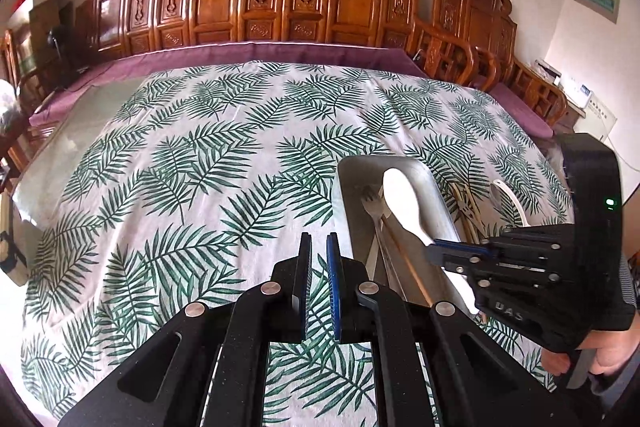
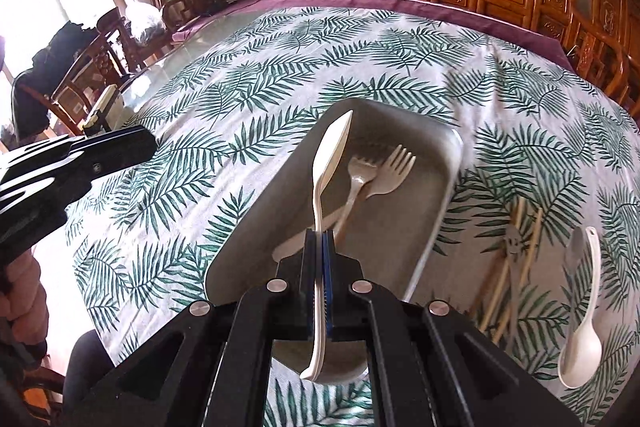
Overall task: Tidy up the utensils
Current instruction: 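Release the fork with left tool while right tool lowers the white utensil into the tray and opens, then move the right tool to the pile and grasp a white plastic spoon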
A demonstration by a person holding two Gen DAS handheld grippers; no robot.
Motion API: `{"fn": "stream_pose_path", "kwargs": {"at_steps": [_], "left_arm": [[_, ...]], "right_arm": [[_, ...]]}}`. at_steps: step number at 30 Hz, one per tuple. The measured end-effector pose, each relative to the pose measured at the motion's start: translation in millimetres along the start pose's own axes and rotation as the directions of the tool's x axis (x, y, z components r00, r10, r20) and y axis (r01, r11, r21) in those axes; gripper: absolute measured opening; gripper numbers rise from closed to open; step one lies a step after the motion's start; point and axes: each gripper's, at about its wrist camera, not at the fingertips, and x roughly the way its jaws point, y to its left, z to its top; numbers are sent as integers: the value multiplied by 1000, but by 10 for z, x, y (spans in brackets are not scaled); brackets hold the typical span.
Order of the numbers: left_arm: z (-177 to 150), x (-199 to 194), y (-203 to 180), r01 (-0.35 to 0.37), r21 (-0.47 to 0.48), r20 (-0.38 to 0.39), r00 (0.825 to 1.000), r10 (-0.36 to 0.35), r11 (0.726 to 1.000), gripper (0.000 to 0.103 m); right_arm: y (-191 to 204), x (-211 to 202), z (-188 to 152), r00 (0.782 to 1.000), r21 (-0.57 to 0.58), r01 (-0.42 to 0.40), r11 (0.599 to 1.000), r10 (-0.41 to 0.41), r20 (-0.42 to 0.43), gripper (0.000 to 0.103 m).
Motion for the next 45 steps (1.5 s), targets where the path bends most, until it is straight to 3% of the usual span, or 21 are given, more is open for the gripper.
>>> {"fn": "stream_pose_path", "kwargs": {"at_steps": [9, 17, 19, 21, 30, 45], "left_arm": [[-64, 5, 14, 9, -4, -5, 1000, -9, 1000, 6], [-88, 48, -27, 16, 4, -16, 1000, -16, 1000, 6], [-99, 53, -30, 16, 6, -18, 1000, -16, 1000, 6], [-103, 63, -23, 17, 5, -21, 1000, -16, 1000, 6], [-95, 65, -138, 22, 23, -24, 999, -21, 1000, 7], [-60, 188, -800, 76, 85, -35, 997, -73, 993, 7]], "right_arm": [[-76, 245, -53, 994, 4, 90, 996, -90, -68, 4], [-80, 168, -35, 994, 14, 105, 994, -105, -23, 7], [-53, 116, -21, 996, 9, 88, 996, -88, -2, 29], [-45, 71, -13, 997, 3, 77, 997, -77, 10, 36], [-164, -202, -81, 995, 6, 89, 996, -89, 44, 36], [-933, -763, -464, 982, 66, 171, 983, -175, 71, 36]]}}
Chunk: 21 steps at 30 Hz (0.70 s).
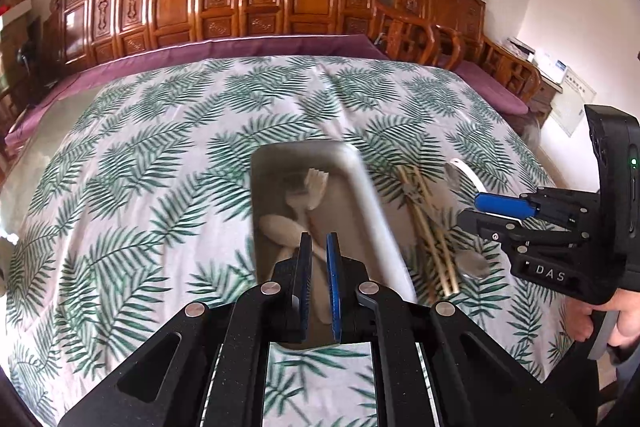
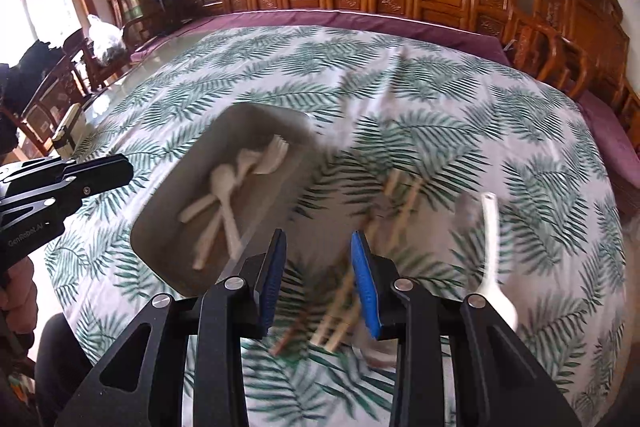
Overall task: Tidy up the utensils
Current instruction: 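Move the right tool to the pile and grasp a white plastic spoon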
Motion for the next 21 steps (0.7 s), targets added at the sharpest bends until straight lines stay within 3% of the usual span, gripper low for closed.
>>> {"fn": "stream_pose_path", "kwargs": {"at_steps": [13, 17, 21], "left_arm": [[-11, 152, -607, 60, 62, -28, 998, -58, 996, 8], [-40, 233, -772, 76, 72, -40, 996, -74, 995, 17], [-60, 336, -918, 93, 80, -57, 994, -89, 992, 17]], "right_arm": [[-802, -86, -365, 996, 69, 87, 994, -85, -22, 36], [-1005, -25, -466, 994, 91, 105, 990, -102, -39, 36], [-1190, 139, -550, 990, 106, 125, 986, -117, -76, 36]]}}
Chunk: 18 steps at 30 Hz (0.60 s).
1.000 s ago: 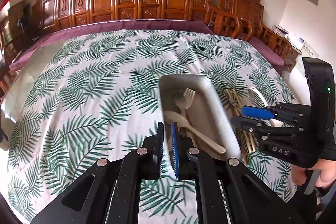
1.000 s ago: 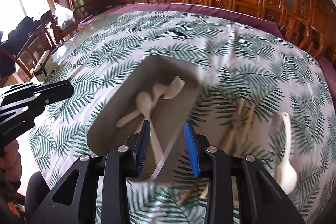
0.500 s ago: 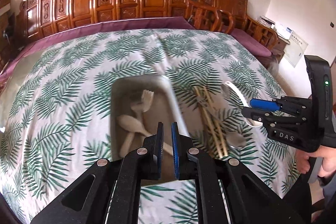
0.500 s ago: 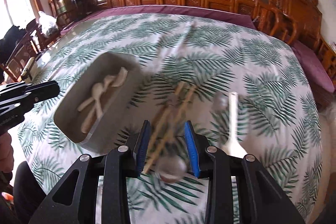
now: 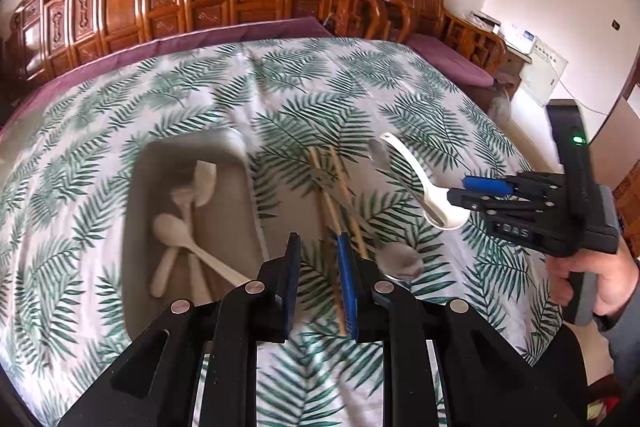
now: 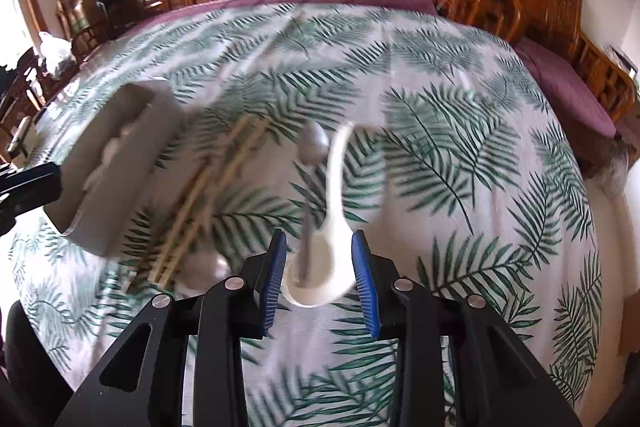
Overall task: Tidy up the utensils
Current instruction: 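Move the right tool to the pile and grasp a white plastic spoon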
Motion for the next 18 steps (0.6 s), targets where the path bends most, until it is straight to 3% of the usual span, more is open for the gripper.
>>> {"fn": "stream_pose_path", "kwargs": {"at_steps": [18], "left_arm": [[-153, 278, -226, 19, 0, -59, 998, -19, 1000, 19]], "right_arm": [[-127, 509, 244, 996, 2, -53, 999, 53, -72, 25]]}}
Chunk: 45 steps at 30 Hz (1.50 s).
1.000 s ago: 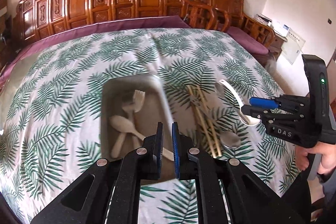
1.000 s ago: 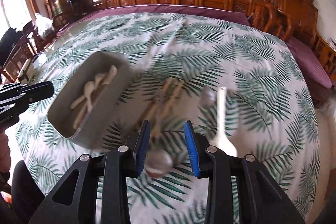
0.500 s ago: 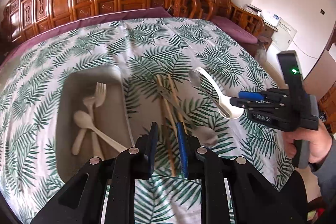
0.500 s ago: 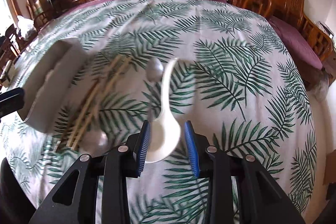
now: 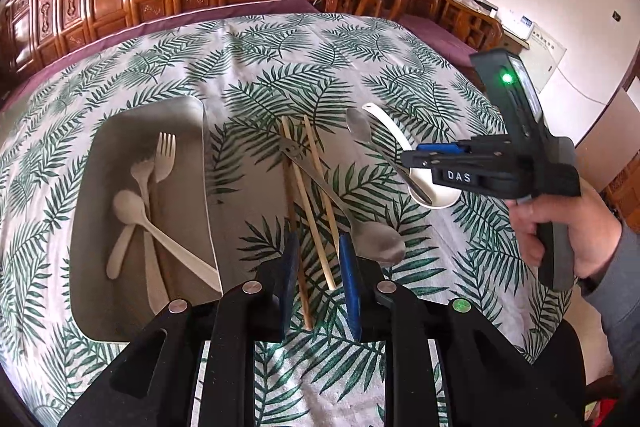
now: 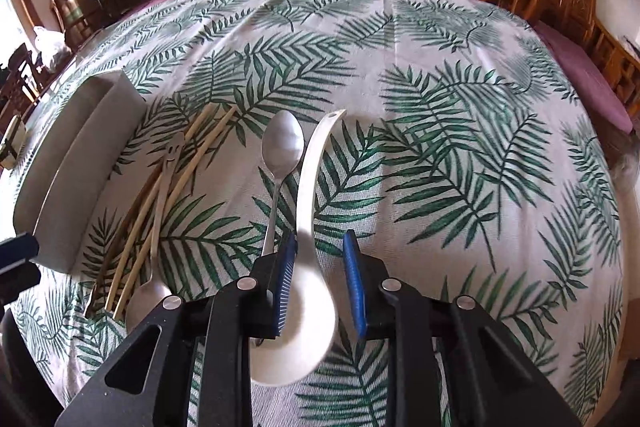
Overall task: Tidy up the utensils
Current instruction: 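Move the right tool to the pile and grasp a white plastic spoon, then lower the left tool onto the pile and grasp a metal smiley-face spoon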
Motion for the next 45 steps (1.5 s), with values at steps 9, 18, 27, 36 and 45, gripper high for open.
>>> {"fn": "stream_pose_path", "kwargs": {"at_steps": [9, 18, 27, 36, 45], "left_arm": [[-34, 69, -29, 0, 1, -19, 1000, 0, 1000, 19], [26, 202, -167, -22, 11, -41, 999, 23, 1000, 19], [160, 546, -271, -52, 4, -90, 995, 52, 999, 19], [299, 853, -282, -75, -29, -139, 988, 71, 997, 19], [339, 898, -365, -79, -10, -165, 983, 76, 997, 19]], "right_arm": [[-65, -88, -107, 999, 8, -52, 999, 52, 7, 8], [-68, -448, -302, 999, -23, -15, 1000, 16, 43, 5], [-153, -605, -525, 997, 0, -48, 999, 48, 64, 5], [-159, -635, -517, 996, -27, -41, 999, 43, 75, 5], [-218, -636, -514, 995, -11, -60, 998, 61, 76, 5]]}}
